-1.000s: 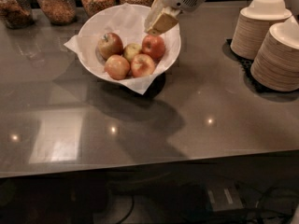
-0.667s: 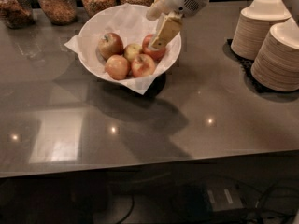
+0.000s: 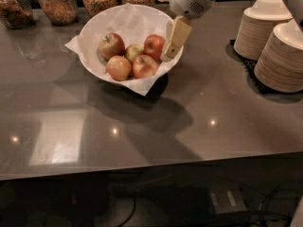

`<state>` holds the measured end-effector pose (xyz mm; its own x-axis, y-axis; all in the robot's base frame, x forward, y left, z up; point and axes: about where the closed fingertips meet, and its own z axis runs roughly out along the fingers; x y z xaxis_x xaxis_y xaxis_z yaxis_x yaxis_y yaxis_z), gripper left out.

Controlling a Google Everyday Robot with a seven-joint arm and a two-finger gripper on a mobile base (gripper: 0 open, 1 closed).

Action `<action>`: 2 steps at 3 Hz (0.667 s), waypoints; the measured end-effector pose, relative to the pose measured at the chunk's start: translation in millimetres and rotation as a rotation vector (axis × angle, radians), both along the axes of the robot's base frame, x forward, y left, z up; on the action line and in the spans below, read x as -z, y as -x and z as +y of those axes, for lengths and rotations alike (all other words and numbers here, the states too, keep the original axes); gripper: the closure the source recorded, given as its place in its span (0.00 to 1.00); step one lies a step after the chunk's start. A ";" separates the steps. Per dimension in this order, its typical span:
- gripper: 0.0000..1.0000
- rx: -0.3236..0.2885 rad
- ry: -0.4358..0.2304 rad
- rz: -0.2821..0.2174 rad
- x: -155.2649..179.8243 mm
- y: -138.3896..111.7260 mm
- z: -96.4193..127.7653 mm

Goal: Pick apple from white bowl

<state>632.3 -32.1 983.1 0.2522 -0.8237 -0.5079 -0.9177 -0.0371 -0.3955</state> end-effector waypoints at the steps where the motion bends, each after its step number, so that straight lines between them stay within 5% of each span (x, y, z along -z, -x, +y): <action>1: 0.00 0.005 0.008 -0.020 1.0 -1.6 -2.2; 2: 0.00 -0.019 0.054 -0.078 -1.0 -8.9 -8.9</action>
Offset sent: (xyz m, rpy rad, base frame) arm 0.0175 -0.0222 0.0077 -0.1156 -0.1622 0.0480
